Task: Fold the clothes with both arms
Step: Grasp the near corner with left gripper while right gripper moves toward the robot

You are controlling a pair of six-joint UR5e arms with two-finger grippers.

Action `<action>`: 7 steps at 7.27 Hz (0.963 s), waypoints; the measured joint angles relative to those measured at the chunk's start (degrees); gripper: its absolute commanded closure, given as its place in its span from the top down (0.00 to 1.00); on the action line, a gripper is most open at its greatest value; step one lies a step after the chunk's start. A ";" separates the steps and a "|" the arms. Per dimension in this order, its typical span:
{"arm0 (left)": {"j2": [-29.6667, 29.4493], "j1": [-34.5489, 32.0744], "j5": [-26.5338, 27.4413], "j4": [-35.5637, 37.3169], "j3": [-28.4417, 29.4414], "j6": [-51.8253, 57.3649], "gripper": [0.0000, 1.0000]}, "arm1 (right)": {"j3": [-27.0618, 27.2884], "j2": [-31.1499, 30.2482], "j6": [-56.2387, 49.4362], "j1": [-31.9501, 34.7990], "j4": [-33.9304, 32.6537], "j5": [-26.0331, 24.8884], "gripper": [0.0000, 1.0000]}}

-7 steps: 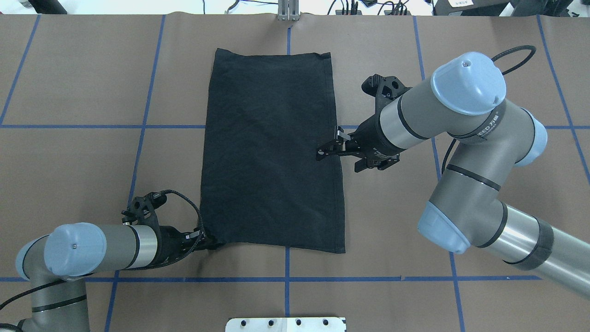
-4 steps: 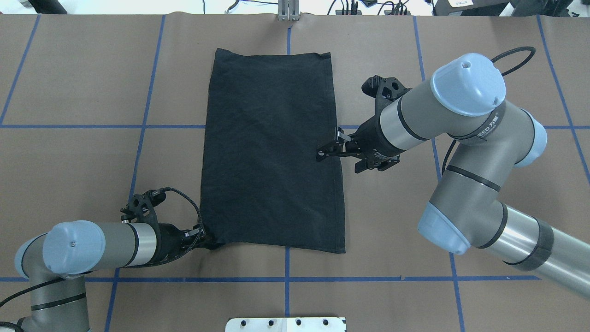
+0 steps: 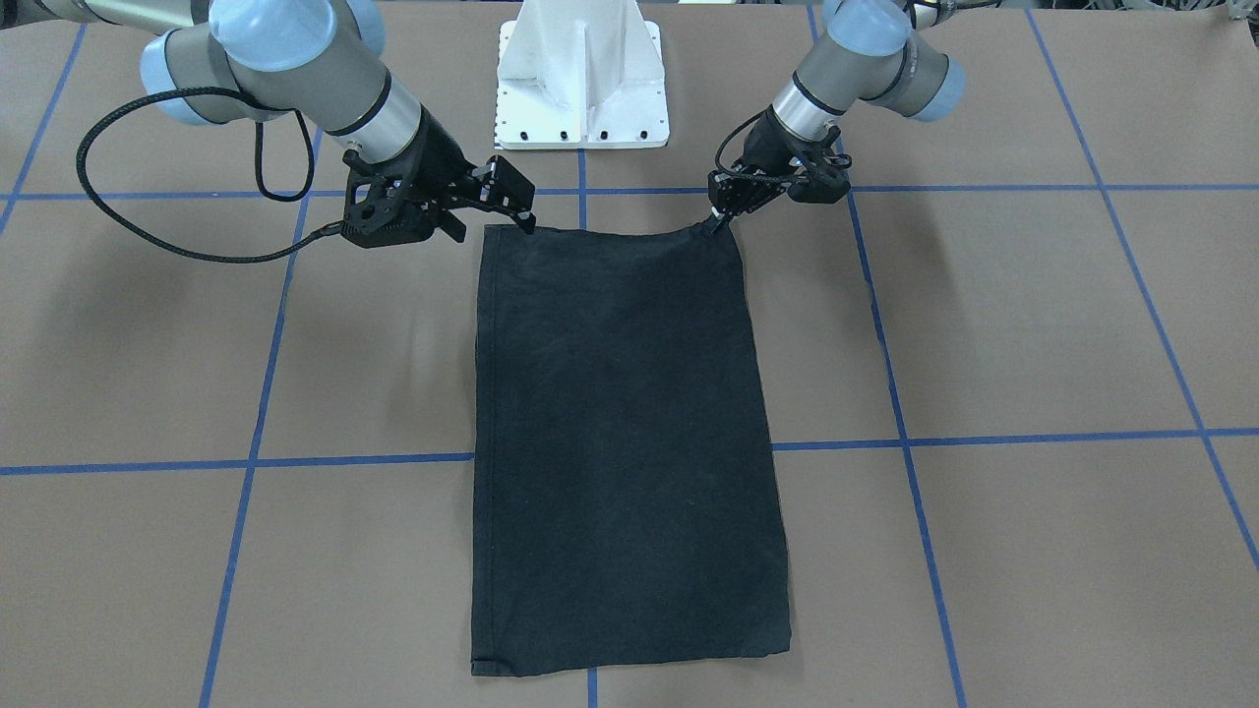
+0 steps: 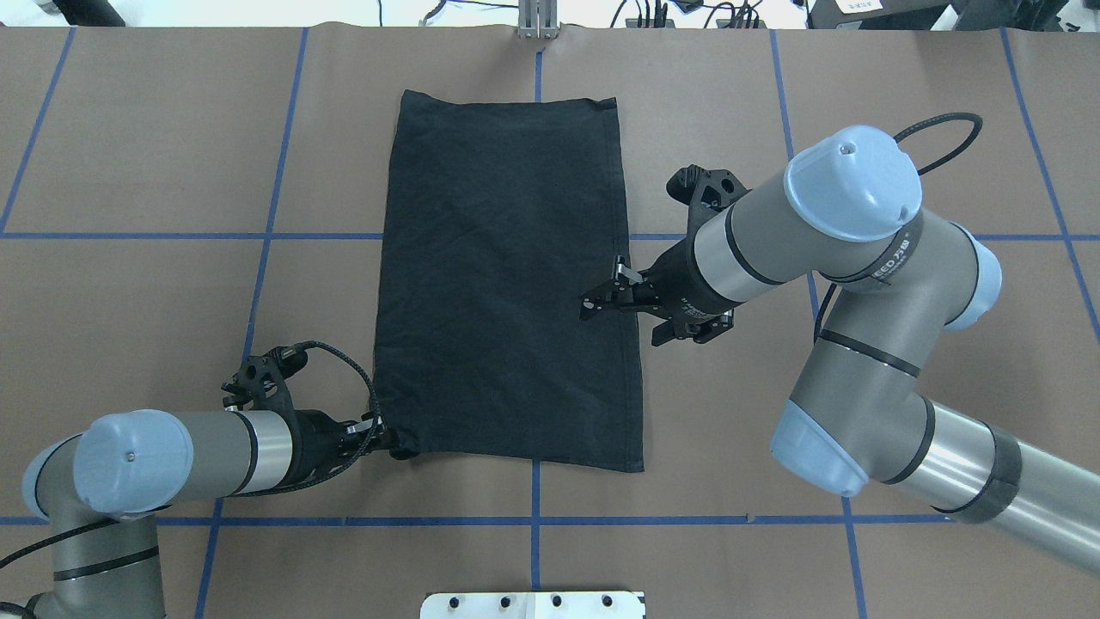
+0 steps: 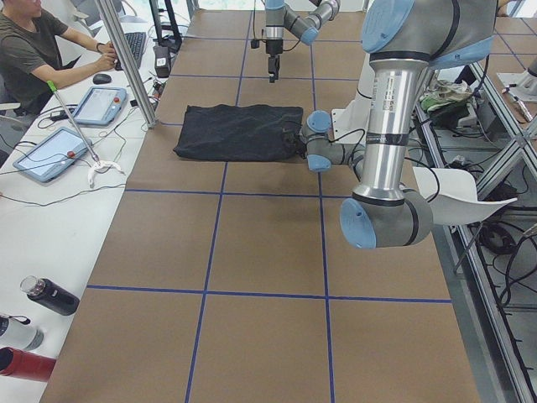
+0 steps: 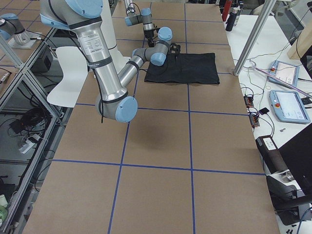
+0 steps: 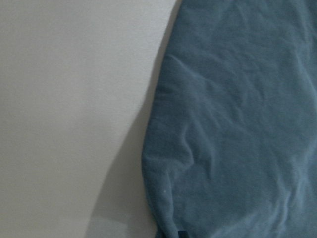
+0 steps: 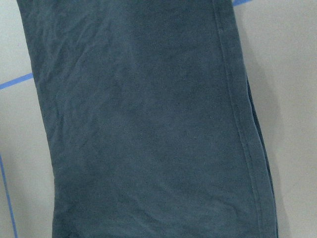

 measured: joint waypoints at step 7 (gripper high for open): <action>-0.26 0.07 -0.09 1.39 -2.63 -0.14 0.00 | -3.13 -2.65 6.99 -11.03 -1.10 -12.77 1.00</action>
